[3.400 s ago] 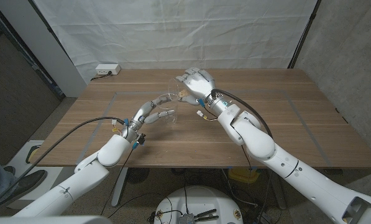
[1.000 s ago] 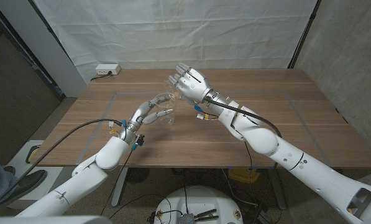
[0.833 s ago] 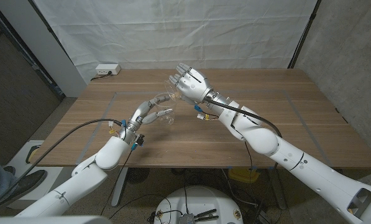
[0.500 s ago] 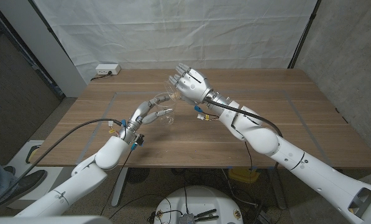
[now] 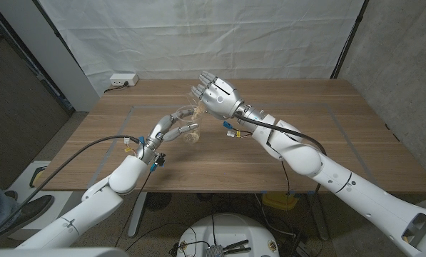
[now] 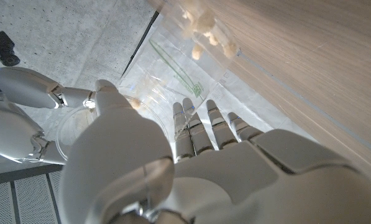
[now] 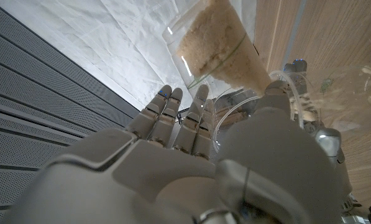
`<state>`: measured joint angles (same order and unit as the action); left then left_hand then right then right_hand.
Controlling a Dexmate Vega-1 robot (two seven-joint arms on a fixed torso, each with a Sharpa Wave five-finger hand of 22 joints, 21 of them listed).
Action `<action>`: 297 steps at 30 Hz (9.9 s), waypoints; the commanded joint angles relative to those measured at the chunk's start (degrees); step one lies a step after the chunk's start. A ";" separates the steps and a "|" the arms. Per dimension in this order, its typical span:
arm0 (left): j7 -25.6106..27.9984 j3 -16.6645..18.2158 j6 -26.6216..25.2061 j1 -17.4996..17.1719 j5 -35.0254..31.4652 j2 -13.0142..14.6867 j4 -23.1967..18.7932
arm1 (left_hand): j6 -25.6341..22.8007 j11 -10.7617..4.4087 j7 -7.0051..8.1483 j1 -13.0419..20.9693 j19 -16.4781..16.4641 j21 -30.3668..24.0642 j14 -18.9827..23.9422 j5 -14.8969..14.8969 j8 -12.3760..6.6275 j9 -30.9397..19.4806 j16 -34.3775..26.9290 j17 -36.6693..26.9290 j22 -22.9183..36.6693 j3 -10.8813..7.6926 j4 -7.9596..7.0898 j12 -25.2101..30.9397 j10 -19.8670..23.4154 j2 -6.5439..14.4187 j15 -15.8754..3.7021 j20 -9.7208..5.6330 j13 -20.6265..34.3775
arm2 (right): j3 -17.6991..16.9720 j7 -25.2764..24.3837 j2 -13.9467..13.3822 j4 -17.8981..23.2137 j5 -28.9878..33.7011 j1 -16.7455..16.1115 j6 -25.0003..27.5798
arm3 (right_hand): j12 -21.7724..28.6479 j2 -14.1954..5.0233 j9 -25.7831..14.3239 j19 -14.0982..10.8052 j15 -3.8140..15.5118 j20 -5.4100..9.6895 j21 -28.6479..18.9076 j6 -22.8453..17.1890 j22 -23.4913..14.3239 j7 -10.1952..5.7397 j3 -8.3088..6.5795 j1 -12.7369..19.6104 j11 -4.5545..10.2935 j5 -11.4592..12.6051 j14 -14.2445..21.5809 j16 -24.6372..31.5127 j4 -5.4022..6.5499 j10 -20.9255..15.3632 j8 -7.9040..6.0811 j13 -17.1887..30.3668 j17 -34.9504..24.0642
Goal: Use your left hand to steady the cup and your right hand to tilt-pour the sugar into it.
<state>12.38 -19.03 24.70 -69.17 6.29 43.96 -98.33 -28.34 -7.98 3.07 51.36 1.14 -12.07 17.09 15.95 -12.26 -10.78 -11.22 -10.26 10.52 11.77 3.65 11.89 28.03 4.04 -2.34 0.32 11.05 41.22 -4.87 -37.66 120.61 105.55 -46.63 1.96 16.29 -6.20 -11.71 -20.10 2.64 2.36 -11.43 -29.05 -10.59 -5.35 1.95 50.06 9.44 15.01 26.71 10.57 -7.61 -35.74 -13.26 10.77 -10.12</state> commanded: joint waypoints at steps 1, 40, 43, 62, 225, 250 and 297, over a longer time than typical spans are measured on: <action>-0.37 -0.27 -0.20 0.46 0.20 -0.32 0.04 | -0.36 0.02 -0.26 0.16 -0.21 0.00 0.51 -0.25 -0.03 -0.34 0.14 -0.12 0.24 0.42 -0.02 -0.18 0.48 0.45 -1.80 0.18 0.18 | 0.37 0.77 -0.60 -0.25 0.34 1.16 -2.01 | -0.08 -0.20 -0.22 0.23 7.07 3.47 0.08 -4.68 -0.18 -5.13 -0.14 0.68 0.32 0.27 -0.14 -0.05 -0.33 -0.35 0.09 0.33 -0.19; -0.63 -0.83 -0.16 1.38 0.18 -1.08 0.84 | -0.52 0.05 -0.20 0.44 -0.19 0.02 0.52 -0.28 0.15 -0.36 0.17 -0.12 0.24 0.97 -0.16 -0.26 0.57 0.68 -1.71 0.42 0.19 | 0.64 0.32 0.90 -1.56 -2.35 1.21 -1.11 | -0.29 -0.44 -0.22 0.36 7.17 3.26 -0.09 -5.14 -0.24 -5.40 -0.22 0.60 0.32 0.24 -0.21 0.03 0.03 -0.51 0.20 0.34 -0.30; -0.65 -0.85 -0.19 1.39 0.18 -1.08 0.81 | -0.56 0.26 -0.20 0.46 -0.21 0.01 0.54 -0.28 0.15 -0.36 0.17 -0.12 0.24 1.02 -0.17 -0.31 0.44 0.70 -1.72 0.41 0.19 | 0.58 0.31 1.10 -1.60 -2.53 0.99 -0.67 | -0.32 -0.44 -0.22 0.34 7.14 3.26 -0.11 -5.15 -0.25 -5.32 -0.22 0.59 0.33 0.23 -0.20 0.04 0.06 -0.48 0.22 0.34 -0.30; -0.50 -0.72 -0.09 1.01 0.13 -0.92 0.44 | -0.65 0.03 -0.17 0.70 -0.21 0.02 0.62 -0.30 0.20 -0.37 0.16 -0.13 0.24 1.27 -0.21 -0.28 0.67 0.88 -1.75 0.44 0.19 | -1.38 -3.26 3.60 -1.29 -9.55 -3.79 4.60 | -0.35 -0.46 -0.23 0.20 7.11 3.16 -0.23 -5.34 -0.26 -5.26 -0.22 0.55 0.30 0.19 -0.02 0.11 0.16 -0.69 0.27 0.34 -0.31; -4.16 -3.45 5.95 6.96 3.28 -7.26 14.30 | 12.83 -1.16 2.25 1.03 11.32 1.61 -10.65 1.65 1.06 -0.52 0.67 -0.37 0.38 5.29 -0.90 -0.69 -12.05 -0.86 0.46 5.51 0.33 | -6.37 -36.32 14.91 -22.44 -89.72 -19.98 6.31 | -5.44 4.08 0.21 7.77 0.31 -5.30 0.34 7.93 -0.58 -5.56 4.37 -5.72 -0.43 0.47 -10.97 -0.65 3.00 12.88 3.03 0.29 -0.69; -6.42 -6.04 4.35 9.74 3.32 -9.52 18.56 | 15.13 -1.35 2.85 1.08 13.05 1.08 -12.64 2.01 1.29 -0.55 0.51 -0.60 0.46 5.67 -1.06 -0.88 -14.18 -0.93 1.60 6.46 0.40 | -6.87 -37.25 14.64 -21.13 -90.02 -21.63 7.09 | -5.33 4.89 0.29 8.58 -0.51 -7.53 0.18 9.53 -0.55 -5.20 5.50 -7.58 -1.01 0.95 -12.83 -0.33 3.74 15.07 2.76 0.29 -0.76; -5.09 -7.14 1.20 9.45 0.68 -9.17 16.52 | 16.98 -1.04 2.55 2.04 13.35 0.55 -13.83 2.38 1.27 -0.57 0.35 -0.66 0.48 5.65 -0.89 -0.89 -16.15 -0.63 2.04 6.39 0.43 | -6.75 -31.67 11.30 -16.80 -89.48 -21.21 12.65 | -4.86 5.16 0.33 9.17 -0.91 -8.82 0.04 10.10 -0.52 -4.83 6.25 -8.78 -1.53 1.47 -13.56 -0.11 4.26 15.88 2.41 0.27 -0.71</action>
<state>7.13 -25.62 26.77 -59.74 7.97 34.52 -81.47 -11.70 -9.19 5.77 52.94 9.85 -11.29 3.64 18.02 -11.07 -11.05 -10.65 -10.81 10.80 17.14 2.85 10.84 12.22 3.35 -0.18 6.35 11.33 34.58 -37.55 -25.73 102.97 16.52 -67.48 13.61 11.01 -1.17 -11.18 -10.91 1.82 -6.05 -11.22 -19.11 -10.92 -10.14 7.58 41.50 8.20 16.19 13.19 10.18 -3.24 -19.95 -10.50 10.93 -10.65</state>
